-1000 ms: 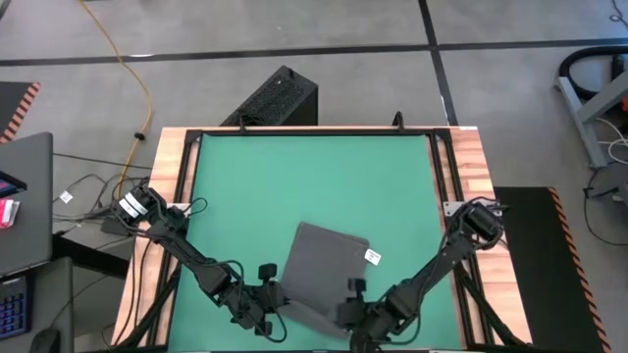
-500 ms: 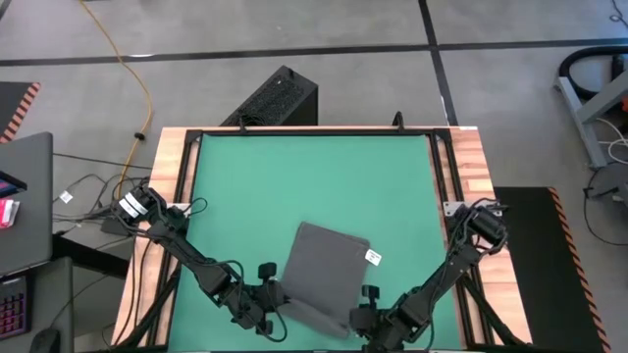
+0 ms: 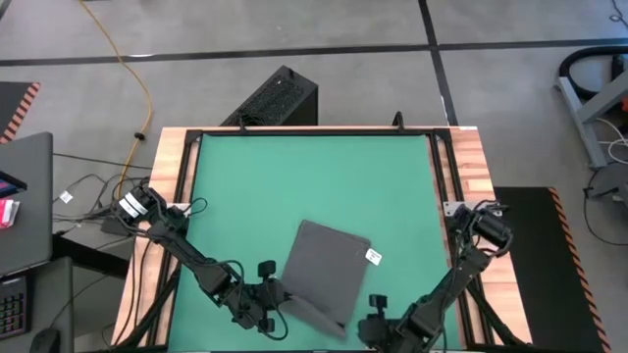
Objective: Roll towel
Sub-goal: Roll the gray towel
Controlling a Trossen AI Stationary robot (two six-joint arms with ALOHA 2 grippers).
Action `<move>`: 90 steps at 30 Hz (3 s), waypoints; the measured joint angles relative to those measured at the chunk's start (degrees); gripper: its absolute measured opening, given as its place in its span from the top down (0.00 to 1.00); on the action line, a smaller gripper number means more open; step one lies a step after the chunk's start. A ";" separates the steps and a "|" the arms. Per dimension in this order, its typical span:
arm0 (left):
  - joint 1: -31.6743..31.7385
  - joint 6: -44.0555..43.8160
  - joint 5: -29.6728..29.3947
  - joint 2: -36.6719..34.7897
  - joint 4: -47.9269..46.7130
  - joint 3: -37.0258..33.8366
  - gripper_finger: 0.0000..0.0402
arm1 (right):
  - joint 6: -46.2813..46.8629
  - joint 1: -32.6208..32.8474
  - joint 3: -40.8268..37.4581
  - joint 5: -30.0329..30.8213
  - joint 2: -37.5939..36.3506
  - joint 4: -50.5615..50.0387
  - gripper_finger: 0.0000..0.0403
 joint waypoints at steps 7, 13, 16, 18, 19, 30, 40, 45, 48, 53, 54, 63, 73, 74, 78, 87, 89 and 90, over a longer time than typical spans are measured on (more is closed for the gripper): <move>0.02 -0.25 0.02 0.00 0.02 0.00 1.00 | -10.75 -5.43 0.50 6.00 0.04 3.23 0.76; 0.04 -0.94 0.10 0.00 0.04 0.00 1.00 | -12.00 -7.75 0.36 -0.64 0.08 4.20 0.76; 0.07 -0.95 0.09 0.00 0.09 0.00 1.00 | -11.48 -6.92 -1.30 -2.46 0.09 7.85 0.76; 0.11 -0.94 0.11 0.00 0.10 0.00 1.00 | -11.11 -6.51 -2.72 -2.77 0.09 9.63 0.76; 0.11 -0.94 0.11 0.00 0.11 0.00 1.00 | -10.39 -6.49 -3.23 -2.81 0.09 9.69 0.76; 0.94 -2.54 -3.93 0.00 2.30 -0.02 1.00 | -6.13 -7.15 -11.01 -3.05 0.09 18.64 0.76; 3.79 -12.75 -7.84 0.00 1.69 0.00 1.00 | -4.07 -5.68 -11.12 -5.34 0.04 18.38 0.76; 5.63 -22.14 -0.07 0.00 -5.31 0.00 1.00 | -3.68 -5.51 -11.12 -5.55 0.04 18.21 0.76; 5.77 -18.48 1.45 0.00 -5.18 0.00 1.00 | -3.63 -5.57 -11.12 -5.61 0.04 18.16 0.76; 6.21 -11.79 4.78 0.00 -1.10 0.00 1.00 | -3.73 -5.55 -11.12 -5.87 0.04 18.22 0.76; 6.30 -11.34 4.85 0.00 -1.01 0.00 1.00 | -4.22 -5.30 -11.12 -5.96 0.04 18.25 0.76; 7.46 -11.88 3.81 0.00 -1.72 0.00 1.00 | -4.26 -3.74 -11.10 -5.90 0.04 17.72 0.76; 7.61 -11.21 4.38 0.00 -1.03 0.00 1.00 | -7.08 -2.50 -8.68 -6.07 0.15 12.78 0.73; 7.62 -11.21 4.46 0.00 -1.03 0.00 1.00 | -7.10 -2.45 -7.79 -6.26 0.15 10.85 0.72; 7.63 -10.71 4.47 0.00 -1.13 0.00 1.00 | -7.13 -2.36 -3.59 -6.83 0.15 2.81 0.69; 7.63 -9.84 2.57 0.02 -1.25 0.00 1.00 | -6.93 -1.62 1.31 -6.39 0.09 -5.44 0.60; 7.63 -9.62 2.58 0.02 -0.88 0.00 1.00 | -6.24 -1.60 2.73 -6.16 0.09 -6.92 0.60; 7.63 -9.11 2.58 0.02 -0.39 0.00 1.00 | -5.92 -1.48 3.73 -6.07 0.09 -7.87 0.60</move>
